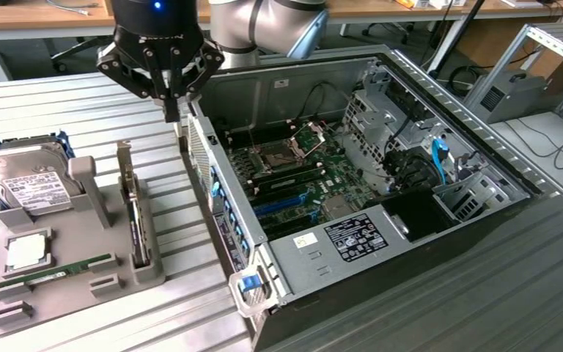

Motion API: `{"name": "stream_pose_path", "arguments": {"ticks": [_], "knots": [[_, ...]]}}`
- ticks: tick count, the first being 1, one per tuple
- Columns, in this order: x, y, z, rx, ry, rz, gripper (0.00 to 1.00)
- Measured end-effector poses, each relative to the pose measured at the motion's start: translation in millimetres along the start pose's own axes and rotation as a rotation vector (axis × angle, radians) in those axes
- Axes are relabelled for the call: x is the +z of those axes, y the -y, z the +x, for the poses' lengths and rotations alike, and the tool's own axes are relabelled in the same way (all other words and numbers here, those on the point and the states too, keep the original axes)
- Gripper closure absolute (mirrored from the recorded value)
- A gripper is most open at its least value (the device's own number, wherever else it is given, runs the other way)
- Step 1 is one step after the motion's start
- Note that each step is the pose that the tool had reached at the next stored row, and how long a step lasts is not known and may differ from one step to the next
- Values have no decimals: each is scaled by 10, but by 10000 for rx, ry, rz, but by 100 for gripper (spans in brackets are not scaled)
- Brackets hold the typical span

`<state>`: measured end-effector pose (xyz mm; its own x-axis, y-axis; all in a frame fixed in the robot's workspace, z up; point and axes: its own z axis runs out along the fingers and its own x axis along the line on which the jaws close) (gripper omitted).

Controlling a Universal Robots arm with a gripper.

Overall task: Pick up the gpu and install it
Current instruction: 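Reach for the gpu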

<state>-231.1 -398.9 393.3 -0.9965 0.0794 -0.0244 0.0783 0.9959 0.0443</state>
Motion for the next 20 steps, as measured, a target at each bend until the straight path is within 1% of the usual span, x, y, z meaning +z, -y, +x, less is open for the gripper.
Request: {"name": "stream_pose_path", "arguments": {"ticks": [2, 6, 8, 13, 20], "knots": [[-1, 4, 45, 0, 0, 0, 89], [-3, 13, 172, 3, 1, -1, 89], [-5, 21, 283, 7, 0, 0, 89], [-5, 34, 464, 21, 1, 0, 89], [-4, 47, 632, 33, 2, 0, 89]]}}
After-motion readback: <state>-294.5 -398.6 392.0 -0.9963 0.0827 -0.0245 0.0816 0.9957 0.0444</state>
